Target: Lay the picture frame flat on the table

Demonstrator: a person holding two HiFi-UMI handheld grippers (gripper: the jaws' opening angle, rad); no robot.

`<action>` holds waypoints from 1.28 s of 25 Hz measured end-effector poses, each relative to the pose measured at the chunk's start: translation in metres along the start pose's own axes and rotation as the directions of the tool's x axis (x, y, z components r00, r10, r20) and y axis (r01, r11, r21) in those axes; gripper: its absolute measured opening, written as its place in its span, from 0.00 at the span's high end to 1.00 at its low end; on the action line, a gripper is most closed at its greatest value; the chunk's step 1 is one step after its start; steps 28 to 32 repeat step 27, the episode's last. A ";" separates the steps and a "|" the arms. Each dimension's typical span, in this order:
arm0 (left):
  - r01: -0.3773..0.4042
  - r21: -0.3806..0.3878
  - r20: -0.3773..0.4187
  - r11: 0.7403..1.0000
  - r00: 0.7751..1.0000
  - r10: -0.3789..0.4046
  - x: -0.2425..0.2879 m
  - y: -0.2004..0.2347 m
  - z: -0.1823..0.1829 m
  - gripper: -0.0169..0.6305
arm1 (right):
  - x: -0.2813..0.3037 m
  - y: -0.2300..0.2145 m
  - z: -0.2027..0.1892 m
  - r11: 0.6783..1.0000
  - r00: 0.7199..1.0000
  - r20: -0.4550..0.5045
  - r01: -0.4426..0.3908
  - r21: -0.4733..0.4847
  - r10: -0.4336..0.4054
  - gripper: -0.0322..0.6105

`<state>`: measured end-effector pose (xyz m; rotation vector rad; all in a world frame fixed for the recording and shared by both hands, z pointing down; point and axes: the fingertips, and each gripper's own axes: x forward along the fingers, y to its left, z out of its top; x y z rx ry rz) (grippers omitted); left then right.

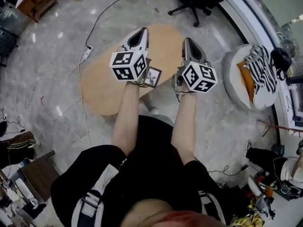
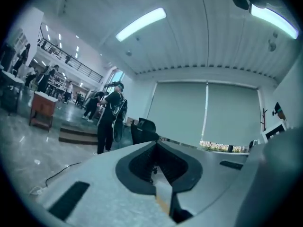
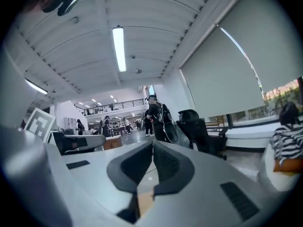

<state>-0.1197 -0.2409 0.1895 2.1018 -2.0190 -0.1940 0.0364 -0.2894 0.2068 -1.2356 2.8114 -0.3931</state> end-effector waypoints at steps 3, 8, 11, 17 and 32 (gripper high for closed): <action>0.026 0.035 0.035 0.999 0.999 -0.027 0.009 -0.016 0.014 0.96 | -0.009 -0.013 0.014 0.999 0.999 0.005 0.037 -0.038 -0.037 0.93; 0.090 0.040 0.068 0.995 0.993 -0.093 0.017 -0.030 0.027 0.96 | -0.018 -0.027 0.026 0.995 0.997 0.017 0.073 -0.073 -0.072 0.93; 0.148 -0.024 0.173 0.989 0.975 -0.142 0.017 -0.034 0.048 0.96 | -0.017 -0.029 0.031 0.992 0.997 0.021 0.073 -0.103 -0.072 0.93; 0.155 0.023 0.281 0.988 0.947 -0.156 0.017 -0.045 0.080 0.96 | -0.018 -0.027 0.054 0.971 0.996 0.043 0.090 -0.222 -0.082 0.93; 0.136 0.071 0.212 0.988 0.966 -0.148 0.037 -0.044 0.072 0.96 | -0.009 -0.031 0.061 0.969 0.995 0.053 0.098 -0.228 -0.088 0.93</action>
